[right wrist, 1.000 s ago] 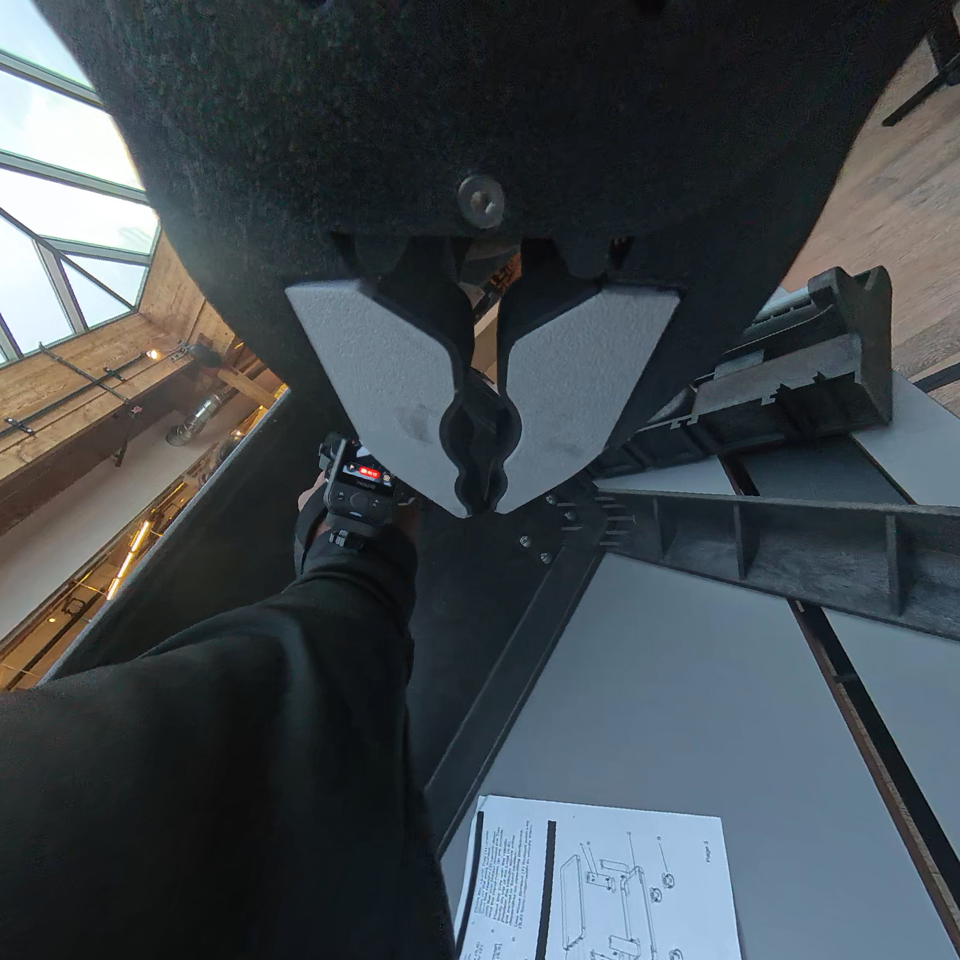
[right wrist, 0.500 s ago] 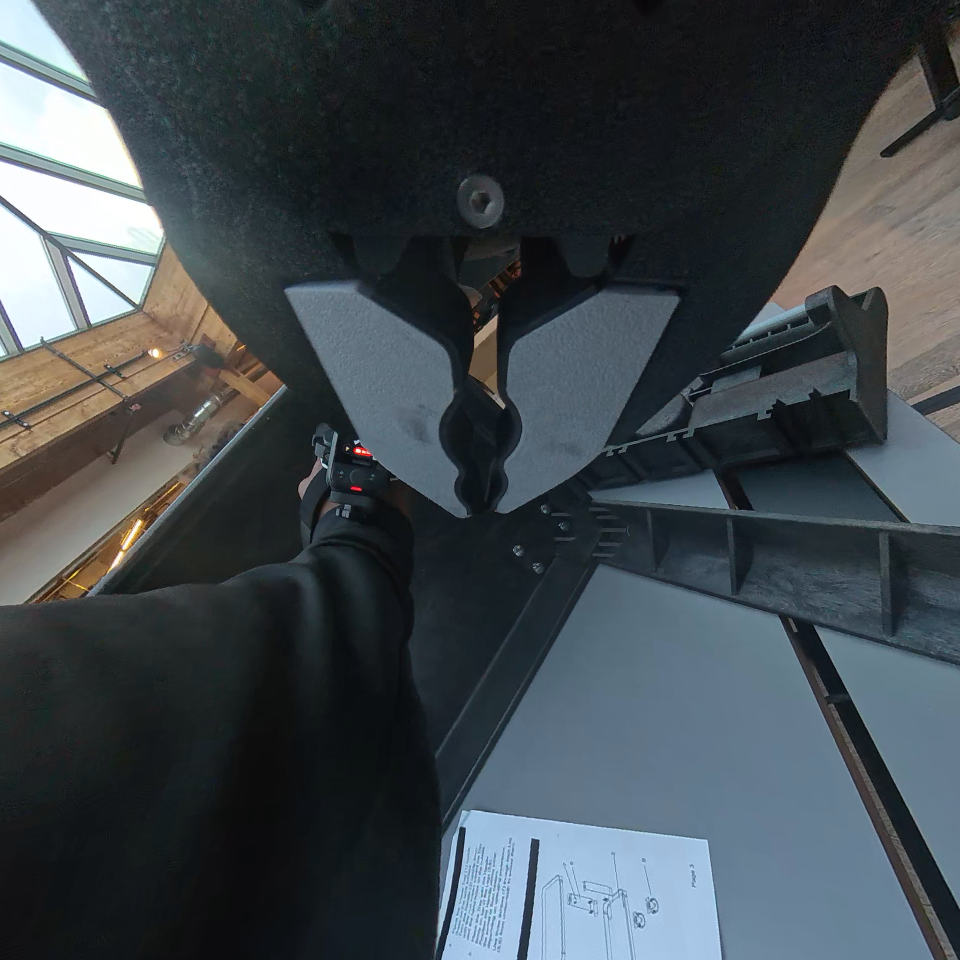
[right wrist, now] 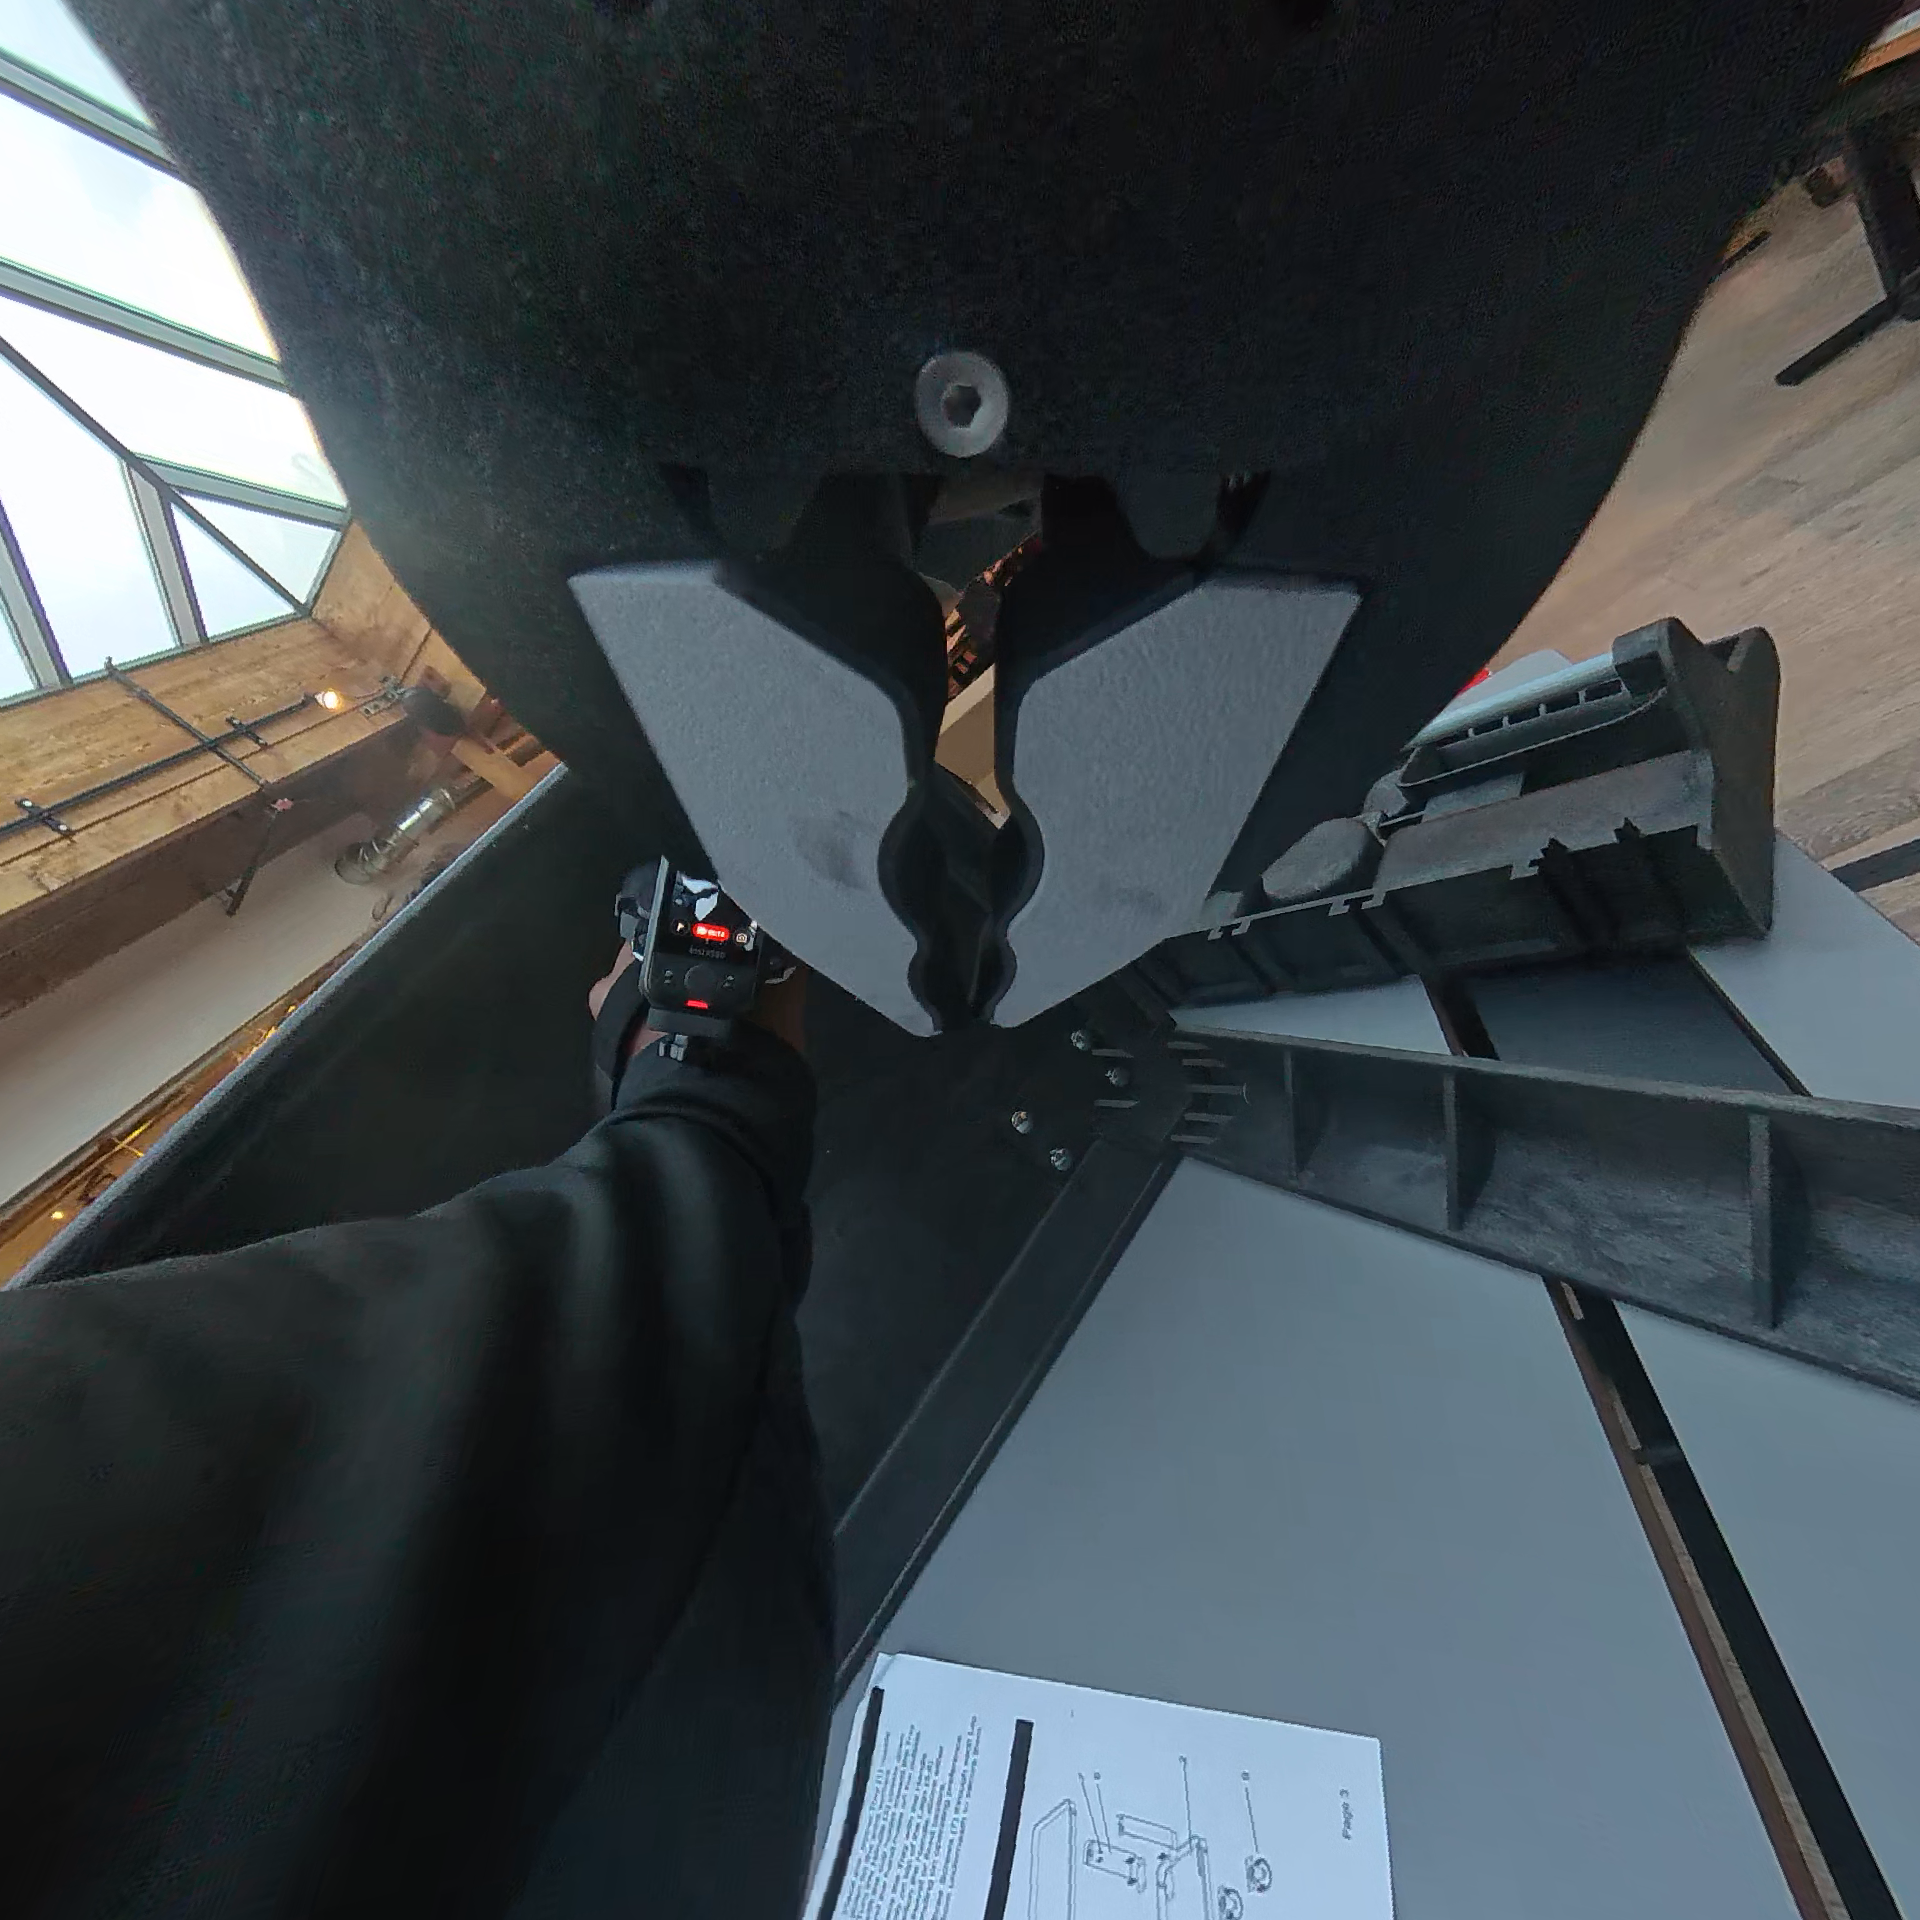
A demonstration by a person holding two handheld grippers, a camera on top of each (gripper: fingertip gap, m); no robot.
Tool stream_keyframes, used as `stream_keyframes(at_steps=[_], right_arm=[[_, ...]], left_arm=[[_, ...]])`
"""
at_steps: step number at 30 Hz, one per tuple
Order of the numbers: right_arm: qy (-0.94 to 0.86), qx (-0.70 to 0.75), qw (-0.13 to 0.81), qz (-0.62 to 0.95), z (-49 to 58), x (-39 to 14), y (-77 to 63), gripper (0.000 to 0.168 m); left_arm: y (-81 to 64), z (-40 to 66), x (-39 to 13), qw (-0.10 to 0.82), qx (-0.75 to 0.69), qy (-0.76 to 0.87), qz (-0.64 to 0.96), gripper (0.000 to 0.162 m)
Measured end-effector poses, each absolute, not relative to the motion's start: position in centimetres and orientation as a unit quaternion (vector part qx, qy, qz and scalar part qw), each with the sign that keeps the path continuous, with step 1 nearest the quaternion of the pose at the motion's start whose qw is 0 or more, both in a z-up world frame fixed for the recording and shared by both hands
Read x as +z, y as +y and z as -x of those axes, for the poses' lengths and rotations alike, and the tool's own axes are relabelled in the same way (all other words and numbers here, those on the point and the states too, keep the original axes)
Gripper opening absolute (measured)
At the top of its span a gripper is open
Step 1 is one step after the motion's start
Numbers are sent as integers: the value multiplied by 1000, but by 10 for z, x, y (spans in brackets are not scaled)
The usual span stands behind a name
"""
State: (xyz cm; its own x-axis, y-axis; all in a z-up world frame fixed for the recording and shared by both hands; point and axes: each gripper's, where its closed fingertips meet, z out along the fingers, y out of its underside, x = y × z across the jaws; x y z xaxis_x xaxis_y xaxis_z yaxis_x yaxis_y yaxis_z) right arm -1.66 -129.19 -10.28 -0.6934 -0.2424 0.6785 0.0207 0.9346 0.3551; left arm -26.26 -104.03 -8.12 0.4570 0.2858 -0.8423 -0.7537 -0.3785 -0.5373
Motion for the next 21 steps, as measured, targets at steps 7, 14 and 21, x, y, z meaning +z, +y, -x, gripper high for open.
stream_keyframes(at_steps=[7, 14, 21], right_arm=[[-908, -166, 381, -58, 18, -105, -1293, 6], [-908, -161, 384, -50, 19, -104, -1294, 6], [-908, -161, 384, -47, 20, -104, -1294, 6]], left_arm=[[-1041, 244, -71, 558, 491, 194, 640, 17], [-1043, 254, -61, 551, 527, 209, 612, 48], [-1040, 258, -48, 526, 561, 256, 586, 48]])
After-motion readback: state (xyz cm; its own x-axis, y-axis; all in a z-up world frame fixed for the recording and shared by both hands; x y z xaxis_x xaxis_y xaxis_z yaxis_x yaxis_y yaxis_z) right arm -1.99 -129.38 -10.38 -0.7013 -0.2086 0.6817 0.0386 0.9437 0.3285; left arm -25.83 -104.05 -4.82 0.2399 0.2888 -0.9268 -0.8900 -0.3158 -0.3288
